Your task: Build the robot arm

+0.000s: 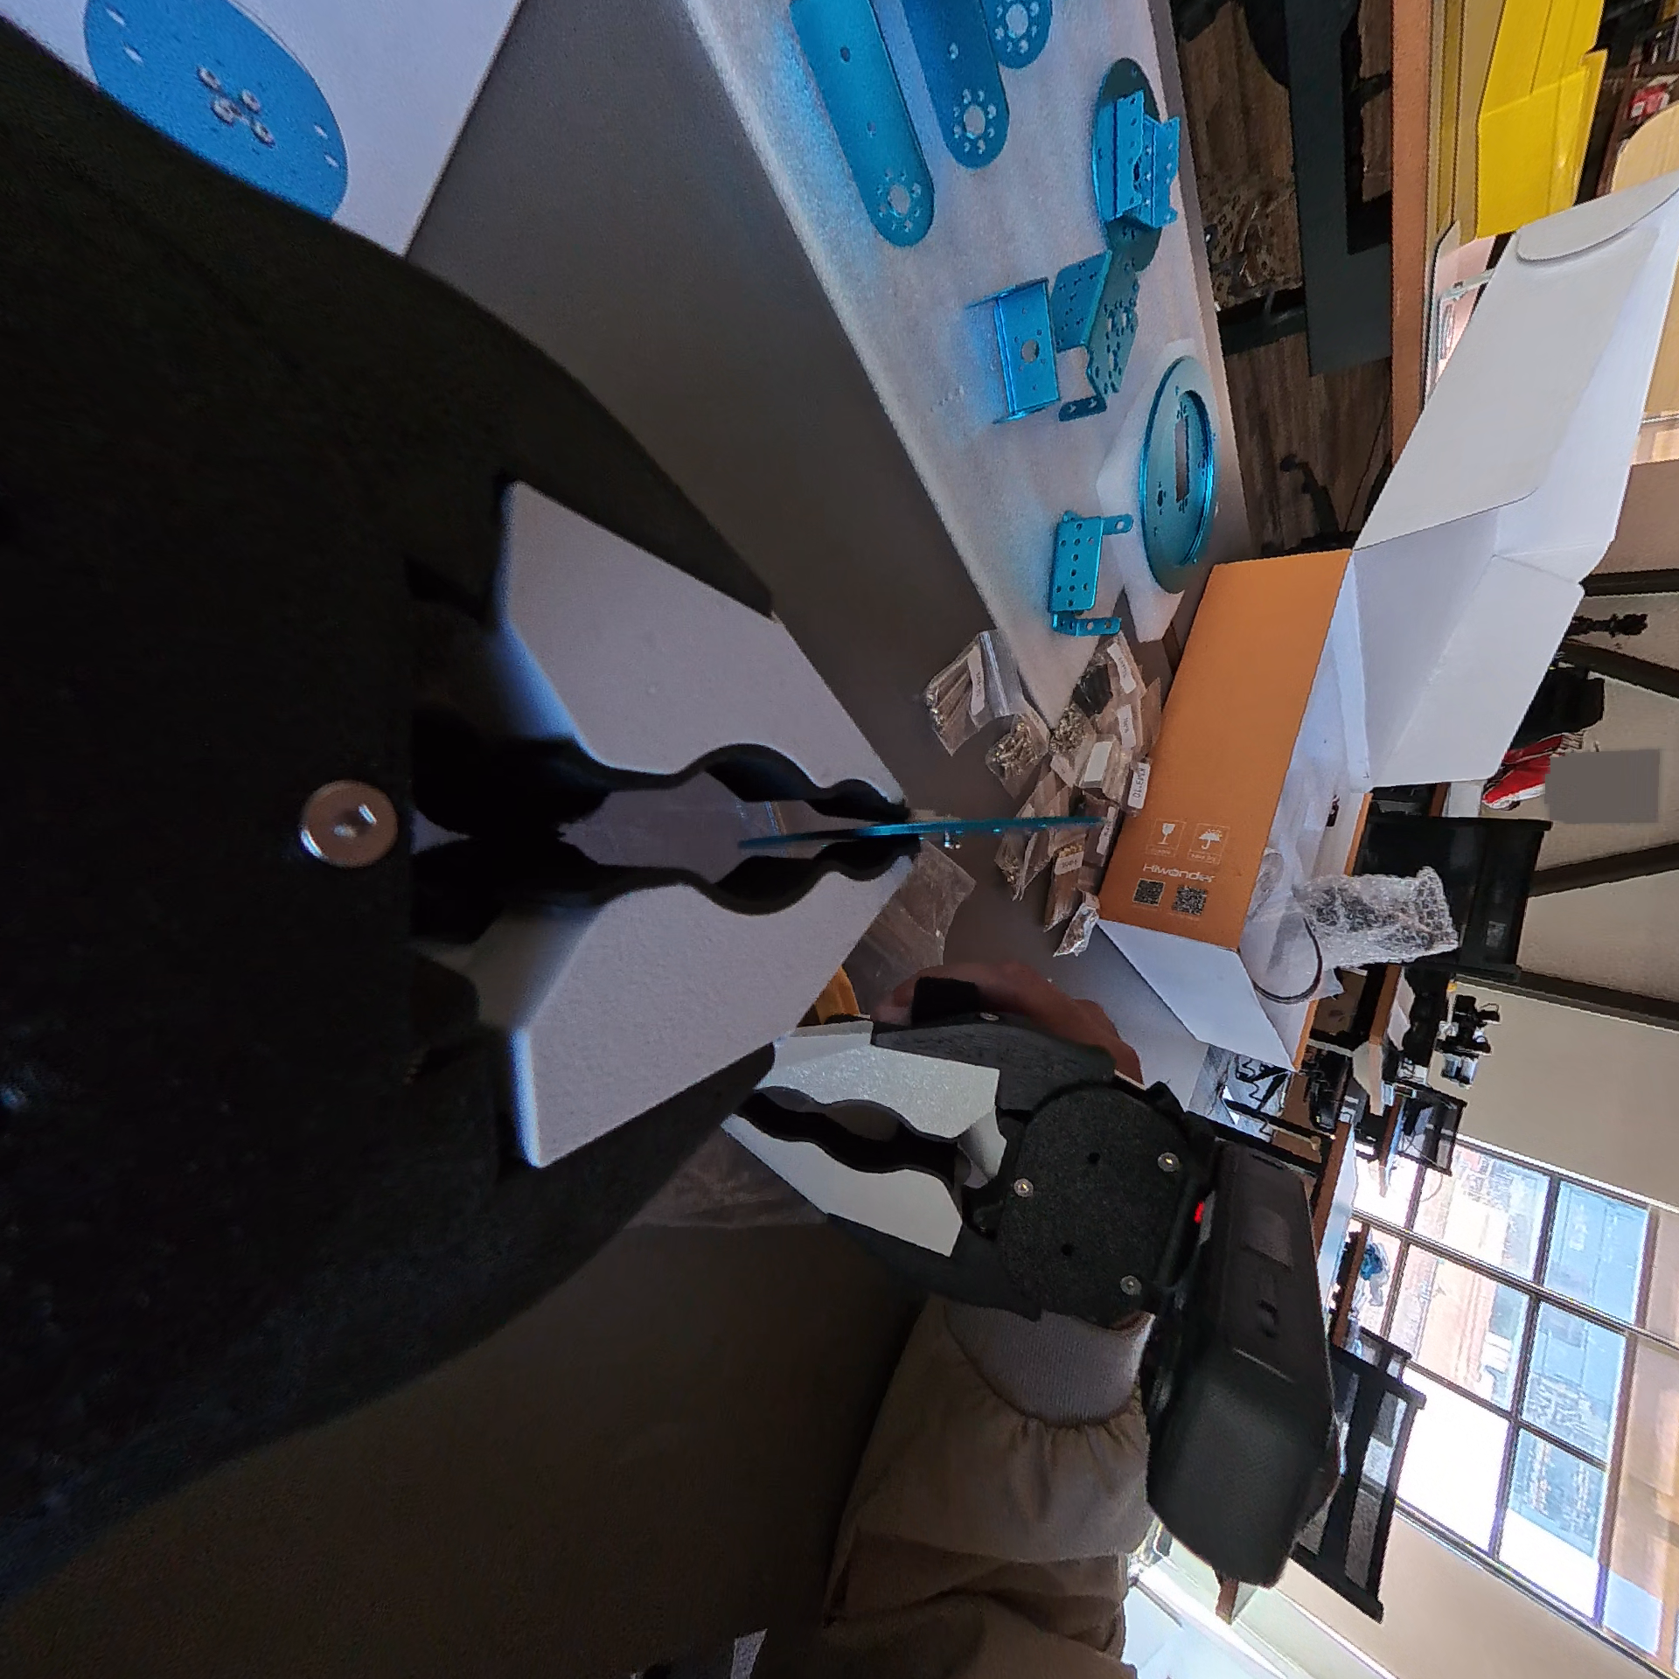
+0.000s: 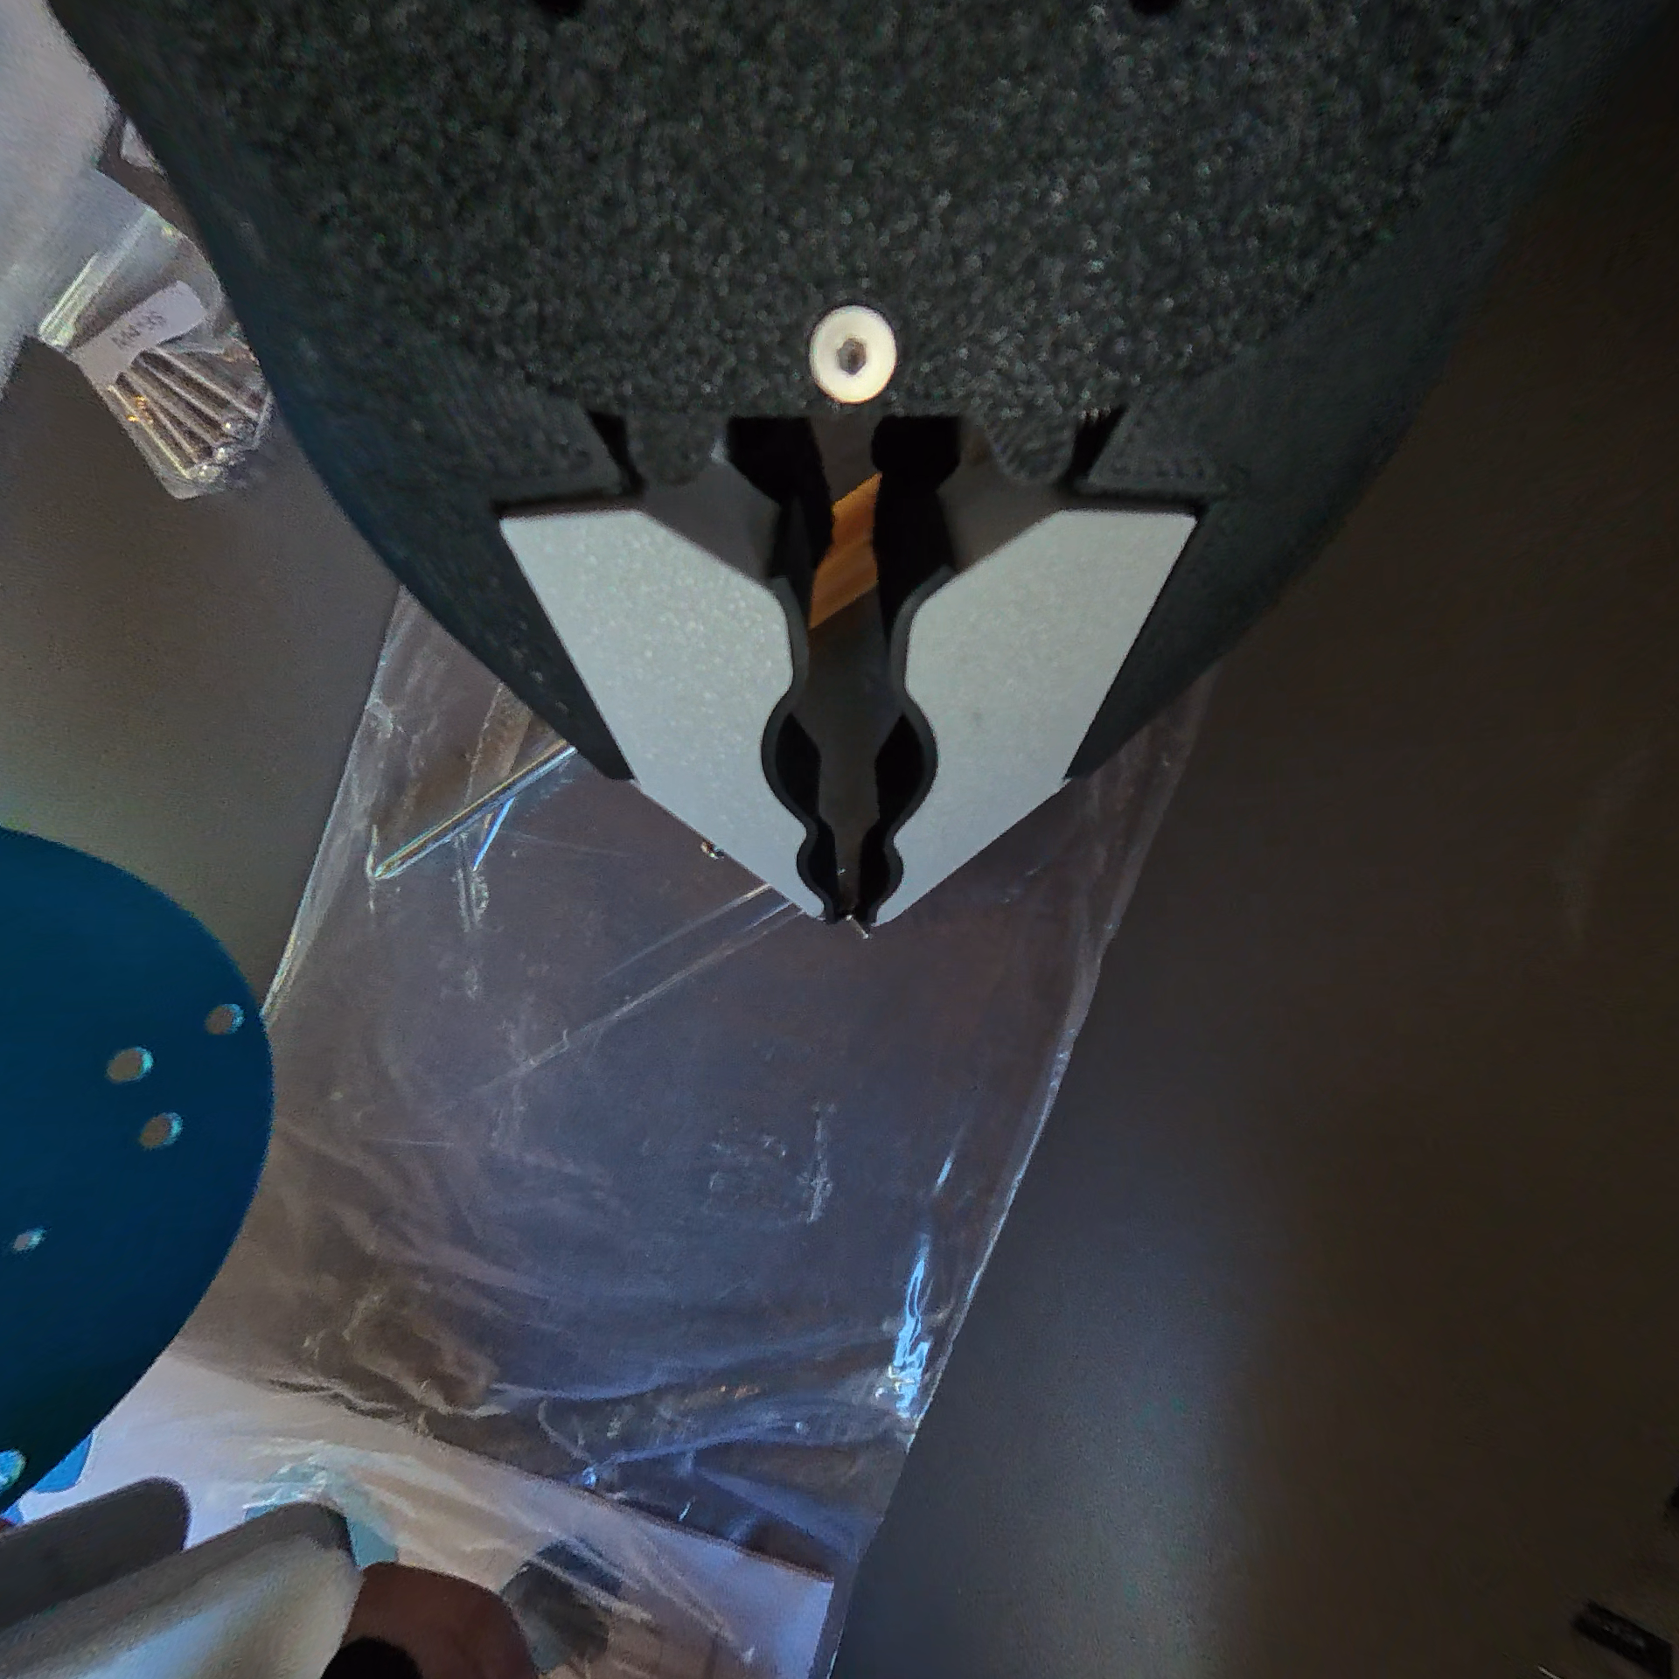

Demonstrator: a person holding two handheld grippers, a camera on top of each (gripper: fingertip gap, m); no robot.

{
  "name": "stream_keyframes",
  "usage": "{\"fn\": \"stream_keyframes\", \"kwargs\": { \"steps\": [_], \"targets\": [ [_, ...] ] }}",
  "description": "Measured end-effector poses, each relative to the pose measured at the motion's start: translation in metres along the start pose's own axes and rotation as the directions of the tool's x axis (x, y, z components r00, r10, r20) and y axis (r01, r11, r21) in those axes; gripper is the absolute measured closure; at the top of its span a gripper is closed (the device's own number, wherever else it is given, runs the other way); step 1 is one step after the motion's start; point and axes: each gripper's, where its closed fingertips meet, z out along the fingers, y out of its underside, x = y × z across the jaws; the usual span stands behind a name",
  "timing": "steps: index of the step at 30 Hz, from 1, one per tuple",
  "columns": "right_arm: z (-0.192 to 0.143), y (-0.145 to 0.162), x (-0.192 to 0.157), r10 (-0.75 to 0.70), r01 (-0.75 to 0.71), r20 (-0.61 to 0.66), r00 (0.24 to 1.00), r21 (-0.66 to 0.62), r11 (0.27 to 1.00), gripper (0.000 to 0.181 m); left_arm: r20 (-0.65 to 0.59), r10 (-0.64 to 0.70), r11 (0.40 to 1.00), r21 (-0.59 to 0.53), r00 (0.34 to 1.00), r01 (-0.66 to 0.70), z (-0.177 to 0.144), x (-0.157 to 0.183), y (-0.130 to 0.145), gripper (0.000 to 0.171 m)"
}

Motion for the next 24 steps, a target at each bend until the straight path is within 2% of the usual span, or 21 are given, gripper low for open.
{"fn": "stream_keyframes", "kwargs": {
  "steps": [7,11,13,15,17,19,20,22,24],
  "targets": [
    [-0.001,0.000,0.004,-0.030,0.030,-0.054,0.998,0.013,0.999,0.180,-0.003,-0.017,1.000,0.004,1.000,0.017,0.000,-0.001,0.000,0.168],
    [-0.003,-0.004,0.014,-0.089,0.091,-0.180,0.980,0.000,0.996,0.181,-0.014,-0.068,0.998,-0.004,0.998,0.068,0.000,-0.001,0.002,0.168],
    [-0.015,-0.015,0.029,-0.138,0.149,-0.327,0.935,0.010,0.989,0.181,-0.015,-0.151,0.988,-0.014,0.988,0.151,0.001,-0.005,0.005,0.168],
    [-0.037,-0.033,0.050,-0.195,0.239,-0.534,0.822,0.012,0.971,0.181,-0.061,-0.264,0.965,-0.020,0.963,0.263,0.002,-0.003,0.007,0.168],
    [-0.051,-0.044,0.067,-0.287,0.324,-0.697,0.657,-0.083,0.942,0.181,-0.112,-0.384,0.923,-0.018,0.917,0.384,0.002,-0.001,0.006,0.168],
    [-0.058,-0.051,0.081,-0.354,0.340,-0.805,0.476,-0.203,0.918,0.181,-0.148,-0.481,0.876,-0.030,0.864,0.482,0.004,0.002,0.008,0.168],
    [-0.060,-0.052,0.088,-0.378,0.322,-0.830,0.409,-0.256,0.911,0.181,-0.168,-0.515,0.855,-0.032,0.841,0.518,0.005,0.004,0.008,0.168],
    [-0.060,-0.057,0.092,-0.419,0.322,-0.846,0.330,-0.316,0.892,0.181,-0.183,-0.556,0.828,-0.038,0.811,0.559,0.006,0.006,0.009,0.168],
    [-0.061,-0.057,0.095,-0.427,0.295,-0.851,0.306,-0.342,0.892,0.181,-0.195,-0.591,0.803,-0.045,0.783,0.595,0.006,0.007,0.011,0.168]
  ]
}}
